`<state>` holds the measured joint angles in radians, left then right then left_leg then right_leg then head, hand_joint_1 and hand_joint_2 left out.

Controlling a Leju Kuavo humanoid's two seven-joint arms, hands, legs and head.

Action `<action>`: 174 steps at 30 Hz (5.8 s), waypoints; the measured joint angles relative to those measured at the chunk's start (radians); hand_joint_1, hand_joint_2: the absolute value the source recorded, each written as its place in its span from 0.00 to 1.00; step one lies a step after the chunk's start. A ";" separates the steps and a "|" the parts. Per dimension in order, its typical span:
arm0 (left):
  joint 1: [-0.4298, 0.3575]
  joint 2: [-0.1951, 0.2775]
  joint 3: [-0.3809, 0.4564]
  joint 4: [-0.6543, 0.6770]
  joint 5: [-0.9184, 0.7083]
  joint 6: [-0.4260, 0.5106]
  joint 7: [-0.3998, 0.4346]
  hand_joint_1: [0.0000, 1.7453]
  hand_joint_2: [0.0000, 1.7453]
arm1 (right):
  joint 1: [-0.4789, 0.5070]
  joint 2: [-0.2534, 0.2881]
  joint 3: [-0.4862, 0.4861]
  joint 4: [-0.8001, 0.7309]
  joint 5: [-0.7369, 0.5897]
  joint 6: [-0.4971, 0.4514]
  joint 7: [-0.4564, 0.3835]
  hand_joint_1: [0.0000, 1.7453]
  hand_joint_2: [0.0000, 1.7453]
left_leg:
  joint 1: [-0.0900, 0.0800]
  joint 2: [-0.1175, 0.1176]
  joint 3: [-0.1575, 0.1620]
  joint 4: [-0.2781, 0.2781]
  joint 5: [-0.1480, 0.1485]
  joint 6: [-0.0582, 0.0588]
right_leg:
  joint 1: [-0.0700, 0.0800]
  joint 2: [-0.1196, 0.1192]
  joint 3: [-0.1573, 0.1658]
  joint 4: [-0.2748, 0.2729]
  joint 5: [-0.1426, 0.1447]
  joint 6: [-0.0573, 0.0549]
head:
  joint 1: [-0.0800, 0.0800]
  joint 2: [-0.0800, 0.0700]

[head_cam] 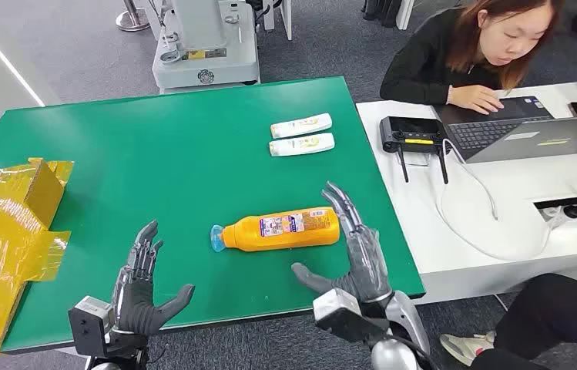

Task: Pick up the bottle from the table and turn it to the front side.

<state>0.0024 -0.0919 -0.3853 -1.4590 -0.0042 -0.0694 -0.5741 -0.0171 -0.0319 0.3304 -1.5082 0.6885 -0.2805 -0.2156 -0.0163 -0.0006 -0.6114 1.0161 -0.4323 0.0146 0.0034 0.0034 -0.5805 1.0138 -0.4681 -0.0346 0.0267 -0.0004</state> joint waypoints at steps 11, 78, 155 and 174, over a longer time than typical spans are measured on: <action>-0.061 -0.014 -0.015 0.060 0.003 -0.047 0.009 0.00 1.00 | -0.322 -0.034 0.043 0.379 -0.028 0.211 0.135 0.00 1.00 | 0.000 0.000 0.000 0.001 0.002 0.001 | 0.000 0.000 0.000 0.000 0.002 -0.001 | 0.000 0.000; 0.001 0.011 0.016 0.049 0.005 -0.023 0.048 0.00 1.00 | -0.350 -0.163 0.414 0.523 -0.132 0.232 0.157 1.00 1.00 | 0.001 -0.002 0.000 0.002 0.002 0.001 | 0.002 -0.002 0.002 0.000 0.001 0.001 | 0.000 0.000; -0.790 -0.025 -0.042 0.676 0.596 -0.437 0.341 0.00 1.00 | -0.656 0.176 0.202 0.801 -0.354 0.164 -0.068 1.00 1.00 | 0.002 -0.003 -0.010 0.004 0.011 0.001 | 0.001 -0.003 -0.008 0.002 0.009 0.002 | 0.000 0.000; -0.881 -0.058 -0.051 0.843 0.562 -0.417 0.267 1.00 1.00 | -0.699 0.211 0.223 0.910 -0.320 0.147 -0.057 1.00 1.00 | 0.002 -0.003 -0.010 0.004 0.011 0.001 | 0.001 -0.003 -0.008 0.002 0.009 0.002 | 0.000 0.000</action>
<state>-0.8782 -0.1503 -0.4364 -0.6158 0.5577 -0.4865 -0.3067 -0.7157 0.1793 0.5531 -0.5980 0.3680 -0.1332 -0.2728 -0.0146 -0.0038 -0.6217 1.0202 -0.4214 0.0158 0.0042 0.0009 -0.5887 1.0155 -0.4594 -0.0322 0.0267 -0.0004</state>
